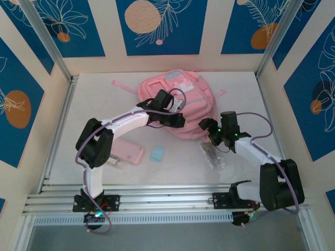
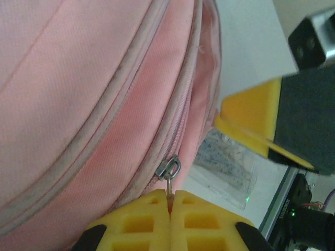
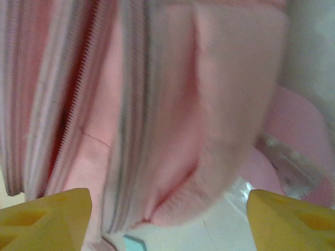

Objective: Pack the student bag
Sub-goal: Unzip the student bag at the top-center of the table.

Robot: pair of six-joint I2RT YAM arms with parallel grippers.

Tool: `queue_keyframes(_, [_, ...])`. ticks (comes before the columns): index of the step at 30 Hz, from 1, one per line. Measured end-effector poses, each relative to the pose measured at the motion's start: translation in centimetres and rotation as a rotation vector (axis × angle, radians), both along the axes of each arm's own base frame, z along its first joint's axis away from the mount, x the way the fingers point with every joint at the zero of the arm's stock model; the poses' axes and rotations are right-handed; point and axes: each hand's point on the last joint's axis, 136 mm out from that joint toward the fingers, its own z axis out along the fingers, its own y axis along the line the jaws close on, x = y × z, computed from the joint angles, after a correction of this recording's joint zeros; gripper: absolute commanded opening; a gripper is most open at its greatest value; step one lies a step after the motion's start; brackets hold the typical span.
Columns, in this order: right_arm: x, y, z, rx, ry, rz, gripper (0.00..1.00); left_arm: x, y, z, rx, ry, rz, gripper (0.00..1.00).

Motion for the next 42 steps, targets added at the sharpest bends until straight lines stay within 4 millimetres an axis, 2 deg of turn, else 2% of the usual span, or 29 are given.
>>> queue_keyframes(2, [1.0, 0.4, -0.2, 0.009, -0.019, -0.012, 0.51, -0.2, 0.2, -0.2, 0.004, 0.003, 0.0, 0.0])
queue_keyframes(6, [2.3, 1.3, -1.8, 0.018, -0.005, -0.011, 0.05, -0.6, 0.8, -0.4, 0.02, -0.011, -0.007, 0.0])
queue_keyframes(7, [2.6, 1.4, -2.0, 0.019, -0.003, -0.008, 0.0, -0.6, 1.0, -0.5, 0.028, -0.016, -0.008, 0.0])
queue_keyframes(11, [3.0, 1.6, -2.0, 0.011, -0.007, 0.0, 0.0, -0.5, 2.3, -0.7, 0.083, -0.048, -0.006, 0.0])
queue_keyframes(14, [2.8, 1.3, -1.7, -0.004, -0.011, 0.01, 0.0, -0.2, 4.4, -0.6, 0.146, -0.071, 0.007, 0.0])
queue_keyframes(17, [2.7, 0.8, -1.1, -0.024, -0.022, 0.021, 0.0, 0.6, 7.4, -0.8, 0.22, -0.073, 0.035, 0.0])
queue_keyframes(22, [2.8, 0.8, -0.1, -0.05, -0.03, 0.06, 0.0, 3.3, 13.1, -2.1, 0.374, -0.09, 0.137, 0.0])
queue_keyframes(26, [2.9, 1.2, 0.4, -0.05, -0.041, 0.097, 0.0, 5.9, 15.5, -2.0, 0.498, -0.205, 0.224, 0.0])
queue_keyframes(32, [2.8, 2.0, 0.7, -0.058, -0.053, 0.135, 0.0, 11.9, 19.5, -0.9, 0.625, -0.413, 0.433, 0.0])
queue_keyframes(34, [2.7, 2.4, 0.8, -0.057, -0.057, 0.15, 0.0, 13.3, 20.7, -1.1, 0.62, -0.424, 0.486, 0.0])
queue_keyframes(38, [2.4, 3.5, 1.2, -0.042, -0.067, 0.191, 0.0, 14.7, 21.8, -2.7, 0.567, -0.363, 0.517, 0.01])
queue_keyframes(39, [2.5, 3.9, 1.4, -0.037, -0.071, 0.203, 0.0, 14.9, 21.9, -3.2, 0.551, -0.345, 0.519, 0.07])
queue_keyframes(40, [2.5, 4.2, 1.5, -0.033, -0.074, 0.216, 0.0, 15.0, 22.0, -3.4, 0.535, -0.332, 0.522, 0.23])
queue_keyframes(41, [2.6, 4.4, 1.6, -0.031, -0.075, 0.226, 0.05, 15.2, 22.1, -3.5, 0.525, -0.325, 0.525, 0.4])
queue_keyframes(42, [2.6, 4.6, 1.7, -0.034, -0.075, 0.238, 0.15, 15.4, 22.5, -3.4, 0.52, -0.322, 0.538, 0.55])
